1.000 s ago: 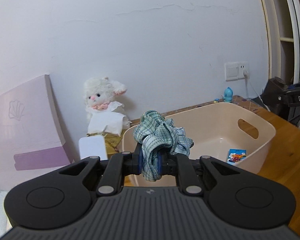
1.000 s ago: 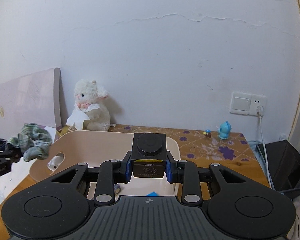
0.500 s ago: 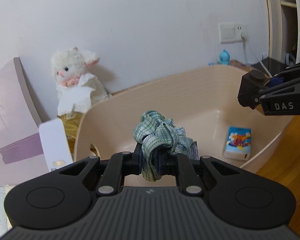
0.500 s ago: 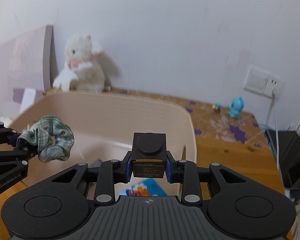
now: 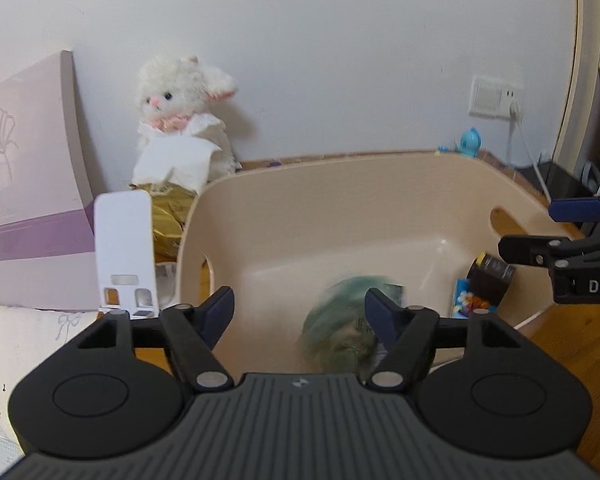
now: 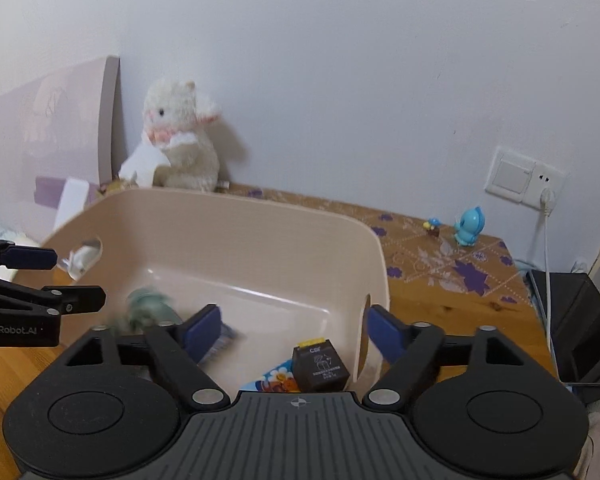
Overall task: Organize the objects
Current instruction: 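Carry the scrunchie and black cube over the basket and open both grippers, then move the left gripper to the yellow-star box while the right approaches the small white box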
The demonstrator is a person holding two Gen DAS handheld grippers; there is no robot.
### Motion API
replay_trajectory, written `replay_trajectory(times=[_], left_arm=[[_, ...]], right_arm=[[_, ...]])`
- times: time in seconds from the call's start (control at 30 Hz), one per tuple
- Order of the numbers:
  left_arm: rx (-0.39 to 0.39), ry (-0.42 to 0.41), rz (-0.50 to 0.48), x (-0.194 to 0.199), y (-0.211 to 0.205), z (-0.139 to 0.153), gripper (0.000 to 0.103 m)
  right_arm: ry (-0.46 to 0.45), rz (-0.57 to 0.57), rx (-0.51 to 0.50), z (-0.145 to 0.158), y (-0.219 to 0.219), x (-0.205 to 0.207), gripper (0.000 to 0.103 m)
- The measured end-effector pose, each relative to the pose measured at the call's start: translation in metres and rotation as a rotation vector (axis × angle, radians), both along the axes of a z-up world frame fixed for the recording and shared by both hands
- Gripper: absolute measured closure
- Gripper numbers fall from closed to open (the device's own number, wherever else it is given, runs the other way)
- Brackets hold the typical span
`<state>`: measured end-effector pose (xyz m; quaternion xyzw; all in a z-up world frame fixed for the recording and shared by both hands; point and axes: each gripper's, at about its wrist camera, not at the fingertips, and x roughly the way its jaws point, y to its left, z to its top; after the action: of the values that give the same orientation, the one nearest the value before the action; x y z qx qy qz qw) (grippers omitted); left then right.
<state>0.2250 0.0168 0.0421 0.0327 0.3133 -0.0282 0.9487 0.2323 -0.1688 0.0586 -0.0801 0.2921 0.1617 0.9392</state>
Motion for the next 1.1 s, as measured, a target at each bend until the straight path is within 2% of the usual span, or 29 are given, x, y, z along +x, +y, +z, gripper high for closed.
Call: replay_trajectory(times=[0.2, 0.3, 0.43, 0.77, 1.1], left_arm=[[-0.007, -0.044, 0.007, -0.026, 0.008, 0.021, 0.02], [0.0, -0.049, 0.009, -0.04, 0.014, 0.026, 0.015], [0.025, -0.048, 0.008, -0.058, 0.022, 0.026, 0.013], [0.051, 0.003, -0.02, -0.1, 0.029, 0.005, 0.013], [0.029, 0.096, -0.054, -0.119, 0.029, -0.034, 0.013]], right_arm=[[-0.022, -0.007, 0.025, 0.018, -0.01, -0.02, 0.0], [-0.015, -0.005, 0.032, 0.021, -0.016, -0.03, 0.0], [-0.005, -0.001, 0.018, 0.021, -0.019, -0.045, 0.0], [0.049, 0.007, -0.034, 0.005, -0.022, -0.078, 0.0], [0.161, 0.0, -0.061, -0.033, -0.025, -0.091, 0.0]])
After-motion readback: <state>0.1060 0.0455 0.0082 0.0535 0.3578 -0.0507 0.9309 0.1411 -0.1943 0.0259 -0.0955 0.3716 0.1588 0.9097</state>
